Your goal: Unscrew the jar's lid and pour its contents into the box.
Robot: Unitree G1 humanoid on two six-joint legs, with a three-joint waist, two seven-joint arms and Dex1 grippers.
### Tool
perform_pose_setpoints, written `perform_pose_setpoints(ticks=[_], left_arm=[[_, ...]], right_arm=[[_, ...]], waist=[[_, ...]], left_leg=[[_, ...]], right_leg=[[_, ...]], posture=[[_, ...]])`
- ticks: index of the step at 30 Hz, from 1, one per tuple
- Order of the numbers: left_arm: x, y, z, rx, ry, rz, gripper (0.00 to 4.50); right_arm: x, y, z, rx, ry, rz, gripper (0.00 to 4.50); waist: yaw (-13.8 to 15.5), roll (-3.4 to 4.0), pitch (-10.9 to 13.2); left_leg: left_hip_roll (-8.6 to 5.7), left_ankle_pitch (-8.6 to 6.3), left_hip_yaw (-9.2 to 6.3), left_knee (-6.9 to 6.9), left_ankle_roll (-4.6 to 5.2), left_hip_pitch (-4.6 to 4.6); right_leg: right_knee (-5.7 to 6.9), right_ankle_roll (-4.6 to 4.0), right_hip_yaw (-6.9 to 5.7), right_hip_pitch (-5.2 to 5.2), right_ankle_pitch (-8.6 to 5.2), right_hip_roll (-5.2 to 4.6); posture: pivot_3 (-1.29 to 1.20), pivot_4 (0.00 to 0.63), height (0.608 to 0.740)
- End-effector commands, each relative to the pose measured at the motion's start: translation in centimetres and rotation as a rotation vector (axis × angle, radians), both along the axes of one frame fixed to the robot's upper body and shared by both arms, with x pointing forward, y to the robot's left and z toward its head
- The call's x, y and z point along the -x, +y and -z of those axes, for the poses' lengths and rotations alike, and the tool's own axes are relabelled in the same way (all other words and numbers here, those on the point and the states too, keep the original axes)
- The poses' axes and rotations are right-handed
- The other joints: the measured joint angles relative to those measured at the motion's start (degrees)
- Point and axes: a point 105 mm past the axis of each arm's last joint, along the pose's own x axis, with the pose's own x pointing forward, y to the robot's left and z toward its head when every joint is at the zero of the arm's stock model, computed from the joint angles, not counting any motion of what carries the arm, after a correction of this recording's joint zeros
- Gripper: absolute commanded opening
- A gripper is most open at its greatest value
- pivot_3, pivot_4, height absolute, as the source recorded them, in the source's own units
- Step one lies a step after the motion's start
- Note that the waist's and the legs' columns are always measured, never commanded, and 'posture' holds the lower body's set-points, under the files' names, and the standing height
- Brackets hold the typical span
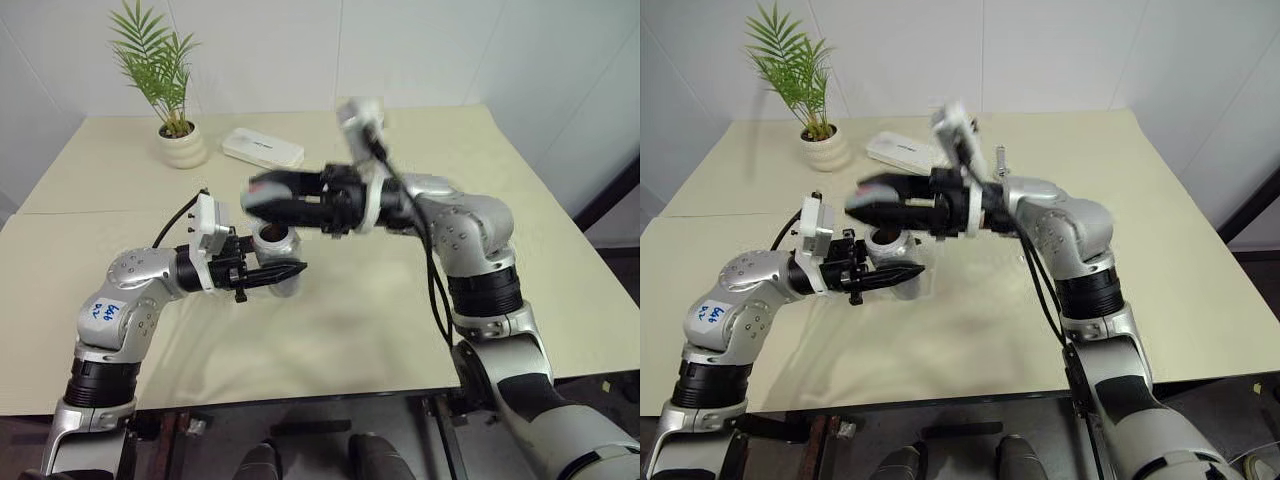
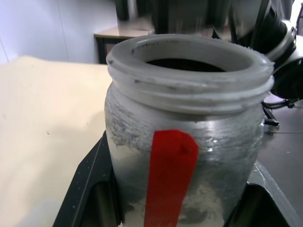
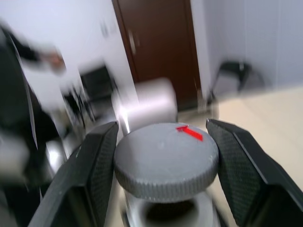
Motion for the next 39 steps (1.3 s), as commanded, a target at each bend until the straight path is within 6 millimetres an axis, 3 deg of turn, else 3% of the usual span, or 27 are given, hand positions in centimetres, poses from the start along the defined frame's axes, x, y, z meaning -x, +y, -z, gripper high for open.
perform_pose_setpoints(ticks=[1, 5, 9, 15, 21, 26, 30, 32, 39], left_arm=[[0.8, 0.4, -0.7, -0.006, -0.039, -0.006, 1.93], [1.0, 0.9, -0.8, 0.007, -0.039, -0.034, 1.93], [1.0, 1.7, -1.4, 0.033, -0.044, -0.076, 1.93], [1.0, 2.5, -2.1, 0.049, -0.042, -0.11, 1.93], [0.7, 2.8, -2.8, 0.058, -0.046, -0.126, 1.93], [0.6, 3.0, -3.1, 0.07, -0.049, -0.128, 1.93], [0.2, 3.2, -3.3, 0.077, -0.044, -0.14, 1.93], [0.0, 3.5, -3.7, 0.091, -0.042, -0.149, 1.93], [-1.2, 5.6, -3.8, 0.051, -0.046, -0.201, 1.93]], right_arm=[[-0.6, -2.2, -1.7, -0.073, -0.014, 0.083, 2.97], [-2.8, -4.7, 0.0, -0.034, -0.033, 0.255, 2.97], [-6.6, -8.7, 6.9, 0.129, -0.085, 0.525, 2.97], [-7.9, -11.6, 14.9, 0.277, -0.18, 0.655, 2.97], [-9.4, -14.0, 18.5, 0.3, -0.093, 0.772, 2.97], [-9.6, -14.9, 19.1, 0.284, -0.045, 0.784, 2.97], [-9.7, -15.6, 18.7, 0.267, -0.028, 0.8, 4.02], [-9.5, -15.7, 16.9, 0.238, -0.076, 0.799, 4.46], [-4.8, -14.1, 11.2, 0.249, -0.188, 0.583, 4.46]], waist=[[0.0, 0.0, 0.0], [0.3, -0.01, 0.0], [0.3, -0.04, 0.0], [-0.5, -0.02, 0.0], [-0.2, -0.03, 0.0], [-0.2, -0.02, 0.0], [-0.2, -0.02, 0.0], [-0.2, -0.02, 0.0], [0.0, 0.01, 0.0]], left_leg=[[0.0, 0.0, 0.0, 0.0, 0.0, 0.0], [-0.01, 0.0, 0.0, 0.0, 0.0, 0.0], [-0.02, -0.01, 0.02, -0.01, 0.02, 0.0], [-0.01, -0.01, 0.16, -0.07, 0.02, 0.04], [-0.01, 0.03, 0.17, -0.03, 0.0, 0.24], [-0.02, 0.03, 0.17, -0.02, 0.0, 0.25], [-0.02, 0.03, 0.17, -0.03, 0.0, 0.25], [-0.02, 0.03, 0.17, -0.03, 0.0, 0.26], [-0.01, 0.03, 0.16, -0.06, -0.02, 0.27]], right_leg=[[-0.02, 0.0, 0.0, 0.0, 0.0, 0.0], [-0.06, -0.01, 0.0, 0.02, 0.0, 0.0], [-0.17, 0.0, 0.0, 0.07, 0.0, 0.0], [-0.15, 0.02, 0.11, 0.03, 0.01, 0.02], [-0.02, 0.02, 0.14, 0.17, 0.01, 0.03], [-0.06, 0.03, 0.15, 0.21, 0.02, 0.02], [-0.06, 0.03, 0.15, 0.21, 0.02, 0.02], [-0.05, 0.03, 0.16, 0.21, 0.02, 0.02], [-0.03, 0.04, 0.15, 0.2, 0.01, 0.03]], posture=[[0.0, 0.15, 0.74], [0.0, 0.15, 0.74], [0.0, 0.15, 0.74], [0.0, 0.15, 0.74], [0.0, 0.15, 0.74], [0.0, 0.15, 0.74], [0.0, 0.15, 0.74], [0.0, 0.15, 0.74], [0.0, 0.15, 0.74]])
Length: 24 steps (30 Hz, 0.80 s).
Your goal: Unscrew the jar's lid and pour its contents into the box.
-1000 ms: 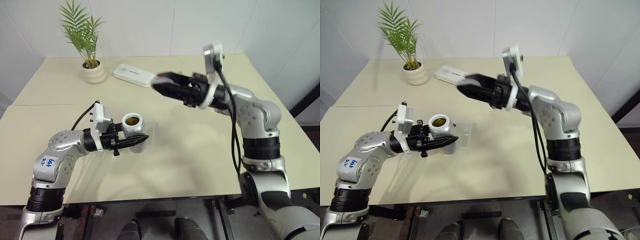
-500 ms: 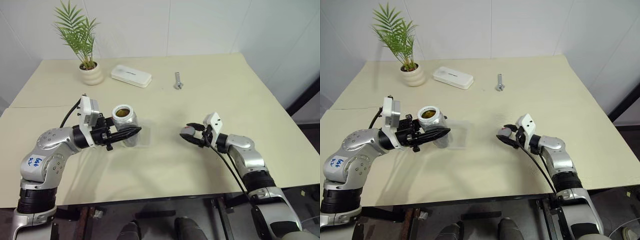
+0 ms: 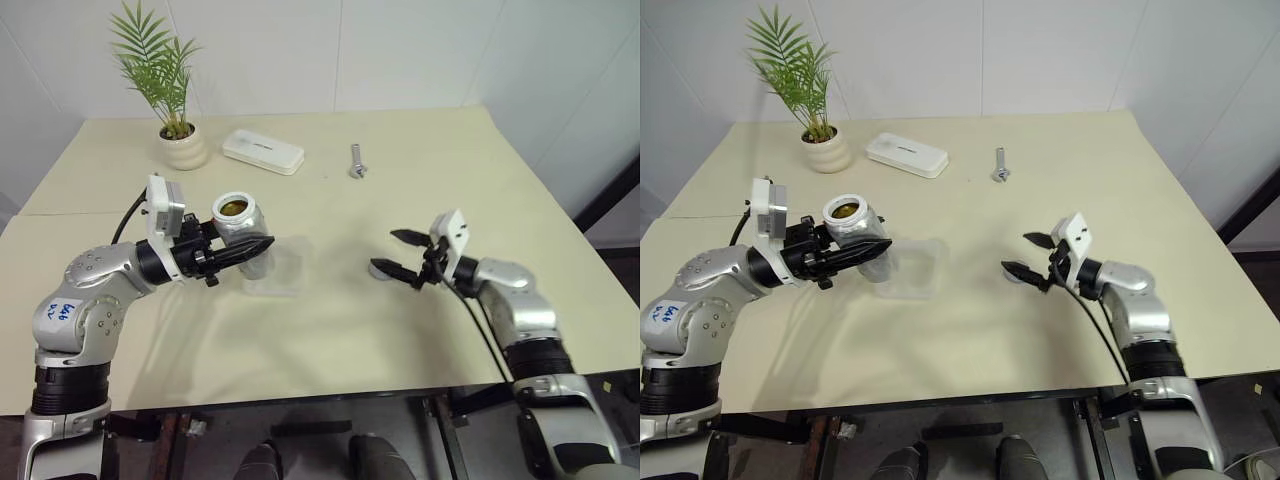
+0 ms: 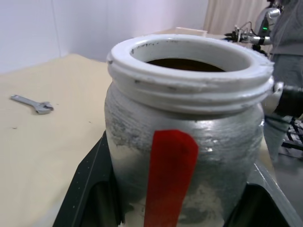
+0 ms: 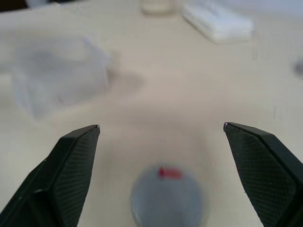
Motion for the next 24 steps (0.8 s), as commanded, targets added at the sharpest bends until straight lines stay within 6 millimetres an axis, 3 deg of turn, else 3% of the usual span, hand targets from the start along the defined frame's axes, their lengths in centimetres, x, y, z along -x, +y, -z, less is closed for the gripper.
perform_pose_setpoints(ticks=[1, 4, 8, 12, 15, 20, 24], left_arm=[[-0.7, 1.7, -1.3, -0.041, -0.059, -0.035, 1.93], [-2.0, 2.9, -1.1, -0.108, -0.066, -0.072, 1.93], [-3.5, 3.8, -0.7, -0.164, -0.061, -0.123, 1.93], [-4.5, 3.3, -0.6, -0.225, -0.087, -0.156, 1.93], [-5.7, 2.9, 0.6, -0.463, -0.166, -0.252, 1.93], [-8.0, 1.6, -2.3, -0.756, -0.684, -0.506, 1.93], [-7.8, 0.5, -3.9, -1.021, -1.248, -0.596, 1.93]], right_arm=[[3.3, 1.2, -3.5, -0.007, -0.014, -0.134, 4.46], [5.7, 2.1, -5.3, -0.011, -0.005, -0.198, 4.46], [7.3, 2.6, -5.6, 0.036, -0.037, -0.217, 4.46], [7.6, 2.3, -5.1, 0.05, -0.043, -0.18, 4.46], [7.5, 2.0, -4.6, 0.052, -0.047, -0.149, 4.46], [7.0, 1.9, -4.4, 0.031, -0.042, -0.112, 4.46], [6.7, 2.2, -4.2, 0.008, -0.035, -0.102, 4.46]], waist=[[0.1, 0.0, 0.0], [0.1, -0.01, 0.0], [0.3, -0.01, 0.0], [0.7, -0.03, 0.0], [1.1, -0.03, 0.0], [1.7, -0.05, 0.0], [1.5, -0.05, 0.0]], left_leg=[[0.0, 0.0, 0.0, -0.02, 0.0, 0.0], [0.0, 0.0, -0.01, 0.01, 0.0, -0.01], [-0.01, 0.0, 0.0, 0.01, 0.0, 0.0], [-0.01, -0.02, 0.01, 0.01, 0.03, -0.08], [-0.01, -0.02, 0.01, 0.01, 0.04, -0.1], [-0.01, -0.02, 0.01, 0.02, 0.04, -0.11], [-0.03, -0.02, 0.03, 0.05, 0.04, -0.14]], right_leg=[[0.0, -0.01, 0.0, 0.0, -0.01, 0.0], [-0.01, -0.01, -0.01, 0.0, -0.01, 0.0], [-0.07, -0.02, -0.01, 0.01, -0.01, -0.01], [-0.15, -0.01, -0.02, 0.0, -0.01, -0.02], [-0.16, 0.0, -0.02, -0.02, -0.01, -0.02], [-0.14, 0.01, -0.01, -0.04, 0.0, -0.01], [-0.2, 0.1, 0.03, -0.03, 0.05, -0.04]], posture=[[0.0, 0.15, 0.74], [0.0, 0.15, 0.74], [0.0, 0.15, 0.74], [0.0, 0.15, 0.74], [0.0, 0.15, 0.74], [0.0, 0.15, 0.74], [0.0, 0.15, 0.74]])
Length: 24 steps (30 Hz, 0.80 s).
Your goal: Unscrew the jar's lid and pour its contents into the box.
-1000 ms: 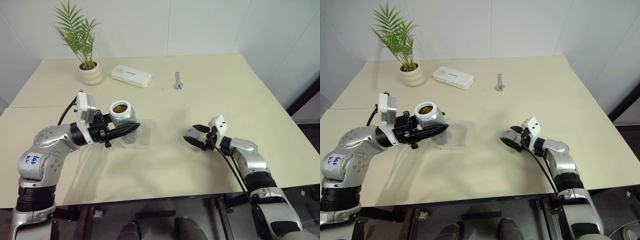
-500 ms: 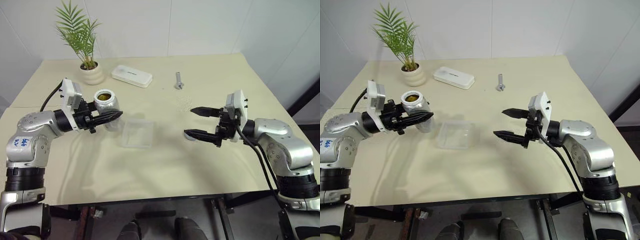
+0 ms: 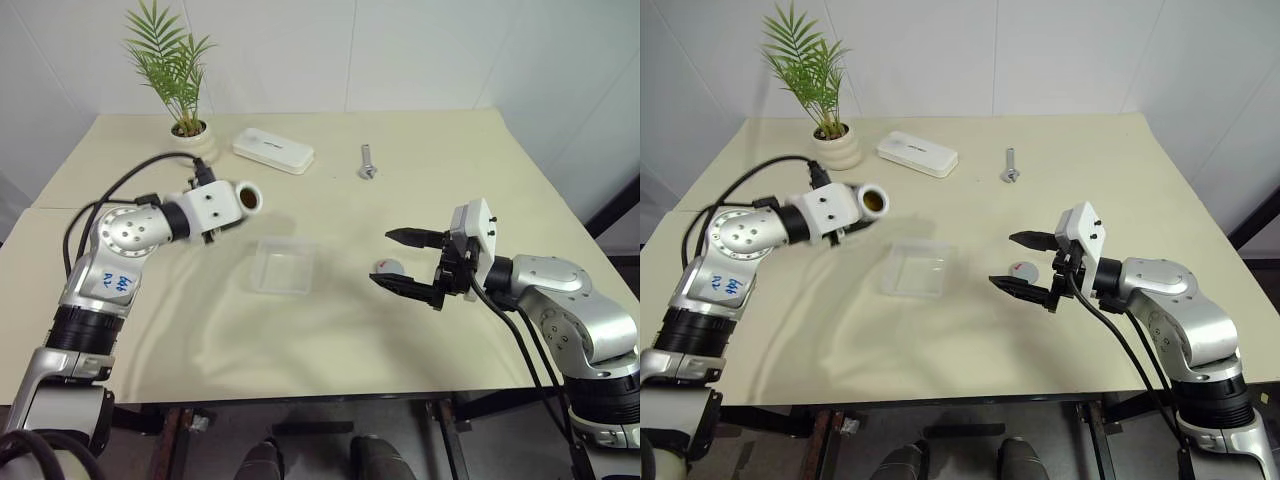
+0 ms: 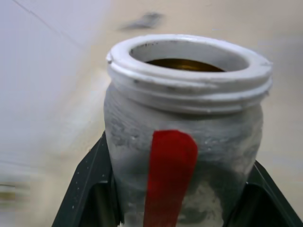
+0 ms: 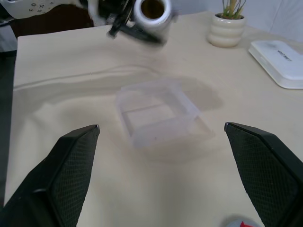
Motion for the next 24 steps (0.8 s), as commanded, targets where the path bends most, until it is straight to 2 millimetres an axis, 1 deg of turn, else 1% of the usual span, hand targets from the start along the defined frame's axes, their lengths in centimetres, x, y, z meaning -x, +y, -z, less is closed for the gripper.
perform_pose_setpoints(ticks=[1, 3, 6, 9, 10, 11, 12, 14, 15, 16, 17, 21, 24], left_arm=[[0.7, -1.0, -1.4, -0.299, -0.349, 0.027, 1.93], [0.4, -0.8, -0.3, -0.487, -0.465, 0.019, 1.93], [0.2, -0.8, 0.2, -0.611, -0.607, 0.032, 1.93], [0.0, -0.9, 0.2, -0.635, -0.656, 0.041, 1.93], [0.1, -1.1, 0.0, -0.666, -0.724, 0.04, 1.93], [0.1, -1.2, 0.0, -0.684, -0.75, 0.048, 1.93], [0.1, -1.5, 0.1, -0.694, -0.77, 0.06, 1.93], [-0.2, -1.9, 0.7, -0.717, -0.758, 0.065, 1.93], [-0.1, -2.2, 0.6, -0.762, -0.824, 0.055, 1.93], [-0.3, -2.1, 0.8, -0.777, -0.823, 0.049, 1.93], [-0.1, -2.3, 0.6, -0.779, -0.856, 0.056, 1.93], [-0.1, -1.9, 0.8, -0.778, -0.83, 0.048, 1.93], [0.2, -2.1, 0.6, -0.785, -0.848, 0.059, 1.93]], right_arm=[[0.1, 0.1, -1.0, -0.028, -0.045, 0.006, 4.46], [0.0, 0.4, -0.9, -0.041, -0.043, 0.004, 4.46], [-0.2, 0.8, -1.0, -0.061, -0.042, 0.002, 4.46], [-0.2, 1.1, -1.1, -0.077, -0.04, 0.002, 4.46], [-0.3, 1.2, -1.2, -0.082, -0.039, 0.002, 4.46], [-0.3, 1.2, -1.2, -0.086, -0.038, 0.003, 4.46], [-0.3, 1.3, -1.2, -0.093, -0.038, 0.004, 4.46], [-0.3, 1.3, -1.2, -0.111, -0.034, 0.012, 4.46], [-0.4, 1.4, -1.2, -0.117, -0.032, 0.014, 4.46], [-0.4, 1.4, -1.2, -0.125, -0.03, 0.015, 4.46], [-0.3, 1.5, -1.1, -0.13, -0.028, 0.015, 4.46], [-0.3, 1.6, -1.1, -0.142, -0.026, 0.014, 4.46], [-0.3, 1.6, -1.1, -0.147, -0.025, 0.011, 4.46]], waist=[[-0.1, 0.0, 0.0], [-0.1, 0.0, 0.0], [0.0, 0.0, 0.0], [0.1, 0.0, 0.0], [0.1, 0.0, 0.0], [0.1, 0.0, 0.0], [0.1, 0.0, 0.0], [0.1, 0.0, 0.0], [0.1, 0.0, 0.0], [0.0, 0.0, 0.0], [-0.1, -0.01, 0.0], [0.0, 0.0, 0.0], [0.0, 0.0, 0.0]], left_leg=[[0.0, -0.01, 0.07, -0.04, 0.01, 0.02], [0.0, -0.02, 0.13, -0.08, 0.03, 0.05], [0.0, -0.02, 0.17, -0.08, 0.04, 0.06], [-0.02, -0.02, 0.17, -0.01, 0.04, 0.0], [-0.03, -0.02, 0.17, 0.0, 0.04, -0.03], [-0.03, -0.02, 0.17, 0.0, 0.04, -0.03], [-0.03, -0.02, 0.16, 0.0, 0.04, -0.03], [-0.03, -0.02, 0.16, 0.0, 0.04, -0.04], [-0.03, -0.02, 0.16, 0.0, 0.04, -0.03], [-0.04, -0.02, 0.17, -0.01, 0.04, -0.03], [-0.04, -0.02, 0.17, 0.0, 0.04, -0.02], [-0.03, -0.02, 0.17, 0.0, 0.05, -0.02], [-0.03, -0.02, 0.17, 0.01, 0.05, -0.03]], right_leg=[[-0.02, 0.02, 0.07, -0.01, 0.01, 0.0], [-0.04, 0.03, 0.11, -0.02, 0.01, 0.0], [-0.01, 0.05, 0.13, -0.03, 0.02, 0.01], [0.0, 0.12, 0.13, -0.03, 0.06, 0.0], [0.0, 0.13, 0.13, -0.04, 0.07, 0.0], [0.0, 0.14, 0.13, -0.05, 0.07, 0.0], [0.0, 0.14, 0.13, -0.05, 0.07, 0.0], [0.02, 0.14, 0.13, -0.06, 0.06, 0.0], [0.02, 0.14, 0.13, -0.06, 0.07, 0.0], [0.04, 0.14, 0.13, -0.06, 0.06, 0.0], [0.05, 0.14, 0.13, -0.06, 0.06, 0.0], [0.13, 0.13, 0.13, -0.12, 0.06, 0.01], [0.13, 0.13, 0.13, -0.12, 0.06, 0.0]], posture=[[0.0, 0.15, 0.74], [0.0, 0.15, 0.74], [0.0, 0.15, 0.74], [0.0, 0.15, 0.74], [0.0, 0.15, 0.74], [0.0, 0.15, 0.74], [0.0, 0.15, 0.74], [0.0, 0.15, 0.74], [0.0, 0.15, 0.74], [0.0, 0.15, 0.74], [0.0, 0.15, 0.74], [0.0, 0.15, 0.74], [0.0, 0.15, 0.74]])
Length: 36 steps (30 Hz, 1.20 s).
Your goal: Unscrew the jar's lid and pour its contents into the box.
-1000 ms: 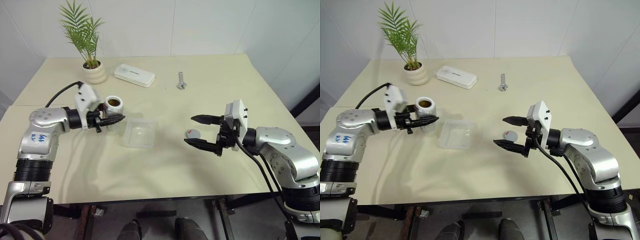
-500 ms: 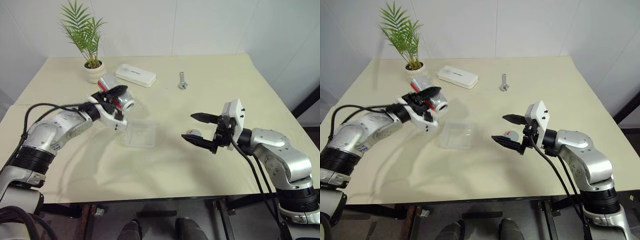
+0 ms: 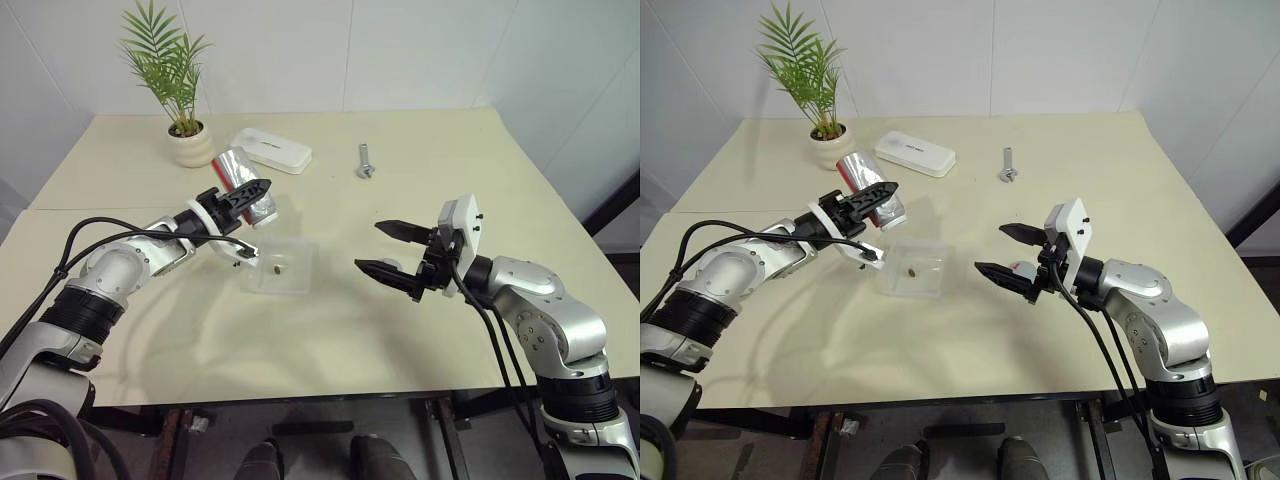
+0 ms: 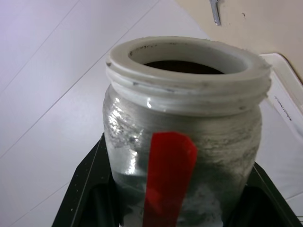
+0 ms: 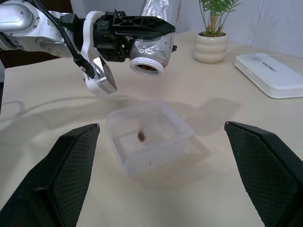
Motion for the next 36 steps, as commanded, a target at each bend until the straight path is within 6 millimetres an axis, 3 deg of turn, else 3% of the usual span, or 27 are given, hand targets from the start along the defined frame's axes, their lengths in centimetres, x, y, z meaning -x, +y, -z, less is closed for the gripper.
perform_pose_setpoints(ticks=[1, 11, 13, 16, 20, 23, 26, 28, 32, 36], left_arm=[[0.6, -0.1, -1.7, 0.007, -0.066, 0.017, 1.93], [1.5, 0.6, -2.4, 0.132, 0.096, 0.026, 1.93], [1.6, 1.1, -2.7, 0.234, 0.174, 0.026, 1.93], [1.3, 2.9, -3.2, 0.565, 0.369, 0.009, 1.93], [0.5, 8.2, -3.7, 1.281, 0.65, -0.013, 1.93], [0.5, 12.7, -2.4, 1.772, 0.791, 0.006, 1.93], [1.4, 16.9, -0.2, 2.133, 0.82, 0.02, 1.93], [1.8, 18.3, 0.9, 2.277, 0.829, 0.016, 1.93], [3.2, 21.7, 2.8, 2.298, 0.738, -0.054, 1.93], [4.1, 24.2, 3.7, 2.347, 0.593, 0.0, 1.93]], right_arm=[[0.5, 0.2, -1.0, -0.03, -0.04, -0.021, 4.46], [1.1, 0.5, -0.5, -0.002, -0.05, -0.07, 4.46], [1.2, 0.5, -0.4, 0.01, -0.053, -0.078, 4.46], [1.2, 0.5, -0.3, 0.019, -0.055, -0.085, 4.46], [1.1, 0.5, -0.2, 0.027, -0.055, -0.093, 4.46], [1.1, 0.6, -0.2, 0.041, -0.069, -0.108, 4.46], [1.0, 0.8, -0.3, 0.068, -0.111, -0.137, 4.46], [0.8, 0.8, -0.3, 0.086, -0.134, -0.148, 4.46], [0.3, 1.0, 0.0, 0.126, -0.177, -0.167, 4.46], [-0.2, 1.2, -0.3, 0.11, -0.228, -0.147, 4.46]], waist=[[0.0, 0.0, 0.0], [0.0, 0.0, 0.0], [0.1, 0.0, 0.0], [0.0, 0.0, 0.0], [-0.1, 0.0, 0.0], [-0.4, -0.01, 0.0], [-1.3, -0.01, 0.0], [-1.4, -0.03, 0.0], [-1.4, -0.08, 0.0], [-1.3, -0.15, -0.1]], left_leg=[[0.0, 0.0, 0.0, 0.0, 0.0, 0.0], [0.01, 0.0, 0.0, 0.01, 0.0, 0.01], [0.0, 0.0, 0.0, 0.03, 0.0, 0.01], [0.0, 0.01, 0.01, 0.09, 0.01, 0.03], [0.04, 0.02, 0.07, 0.19, 0.02, 0.1], [0.07, 0.02, 0.05, 0.35, 0.03, 0.15], [0.07, 0.02, 0.05, 0.46, 0.03, 0.23], [0.07, 0.02, 0.03, 0.55, 0.03, 0.24], [0.05, 0.02, 0.0, 0.77, 0.03, 0.24], [0.05, 0.02, 0.0, 0.82, 0.03, 0.25]], right_leg=[[0.0, 0.0, 0.0, 0.0, 0.0, 0.0], [0.07, -0.01, 0.01, -0.01, 0.0, 0.01], [0.07, 0.0, 0.01, 0.0, 0.0, -0.01], [0.1, -0.01, 0.02, 0.03, 0.0, -0.02], [0.34, -0.06, 0.08, 0.02, -0.03, 0.02], [0.52, -0.08, 0.09, 0.04, -0.04, 0.09], [0.6, -0.08, 0.1, 0.12, -0.04, 0.09], [0.65, -0.07, 0.1, 0.15, -0.03, 0.07], [0.7, -0.05, 0.1, 0.21, -0.01, 0.07], [0.66, -0.07, 0.1, 0.25, 0.01, 0.06]], posture=[[0.0, 0.15, 0.74], [0.0, 0.15, 0.74], [0.0, 0.15, 0.74], [0.0, 0.15, 0.74], [0.0, 0.15, 0.74], [0.0, 0.15, 0.74], [0.0, 0.15, 0.74], [0.0, 0.15, 0.74], [0.0, 0.15, 0.74], [0.0, 0.15, 0.74]])
